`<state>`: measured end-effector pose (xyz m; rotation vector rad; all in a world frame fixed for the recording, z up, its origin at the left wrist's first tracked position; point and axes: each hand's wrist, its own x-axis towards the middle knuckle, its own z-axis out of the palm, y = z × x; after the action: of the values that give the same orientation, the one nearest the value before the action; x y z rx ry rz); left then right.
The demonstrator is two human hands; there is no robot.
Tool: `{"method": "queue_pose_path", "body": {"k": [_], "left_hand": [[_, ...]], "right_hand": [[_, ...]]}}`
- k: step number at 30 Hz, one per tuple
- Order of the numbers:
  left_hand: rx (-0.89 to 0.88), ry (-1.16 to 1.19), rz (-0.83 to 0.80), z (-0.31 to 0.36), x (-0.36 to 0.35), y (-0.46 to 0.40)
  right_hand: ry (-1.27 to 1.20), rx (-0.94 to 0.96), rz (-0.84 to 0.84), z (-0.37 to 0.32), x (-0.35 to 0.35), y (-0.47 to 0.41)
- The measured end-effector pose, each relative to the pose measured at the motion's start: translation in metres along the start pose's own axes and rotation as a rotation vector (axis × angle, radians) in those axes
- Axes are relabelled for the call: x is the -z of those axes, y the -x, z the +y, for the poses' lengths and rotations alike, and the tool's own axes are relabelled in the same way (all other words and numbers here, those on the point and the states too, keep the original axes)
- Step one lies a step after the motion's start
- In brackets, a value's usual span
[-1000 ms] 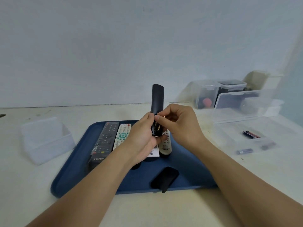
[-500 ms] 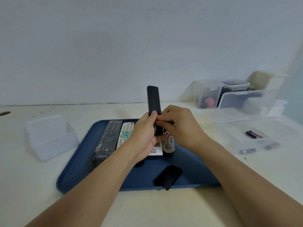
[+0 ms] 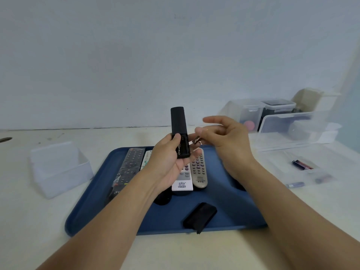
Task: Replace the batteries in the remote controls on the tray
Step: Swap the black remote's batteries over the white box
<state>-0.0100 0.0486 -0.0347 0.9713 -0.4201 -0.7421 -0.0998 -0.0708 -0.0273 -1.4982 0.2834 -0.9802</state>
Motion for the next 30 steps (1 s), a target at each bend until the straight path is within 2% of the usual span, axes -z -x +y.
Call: {"method": "queue_pose_path", "body": {"k": [3, 6, 9, 13, 17, 23, 30], "left_hand": [[-0.024, -0.008, 0.012, 0.001, 0.003, -0.002], [-0.035, -0.058, 0.009, -0.003, 0.003, -0.003], [-0.038, -0.057, 0.036, -0.007, 0.003, -0.003], [-0.075, -0.049, 0.081, -0.005, 0.006, -0.006], [-0.104, -0.054, 0.101, -0.003, 0.009, -0.011], [-0.144, -0.055, 0.041, -0.006, 0.007, -0.01], [-0.133, -0.101, -0.034, -0.015, 0.005, -0.009]], "right_hand": [[-0.178, -0.159, 0.078, 0.006, 0.002, -0.004], [-0.22, -0.188, 0.056, 0.011, -0.004, 0.0], [-0.054, -0.079, -0.003, 0.005, -0.006, 0.004], [0.242, 0.1, -0.169, -0.001, -0.008, 0.01], [0.477, 0.156, -0.19, 0.01, -0.016, 0.015], [0.498, 0.166, -0.162, 0.013, -0.021, 0.019], [0.359, 0.121, -0.15, 0.012, -0.021, 0.02]]}}
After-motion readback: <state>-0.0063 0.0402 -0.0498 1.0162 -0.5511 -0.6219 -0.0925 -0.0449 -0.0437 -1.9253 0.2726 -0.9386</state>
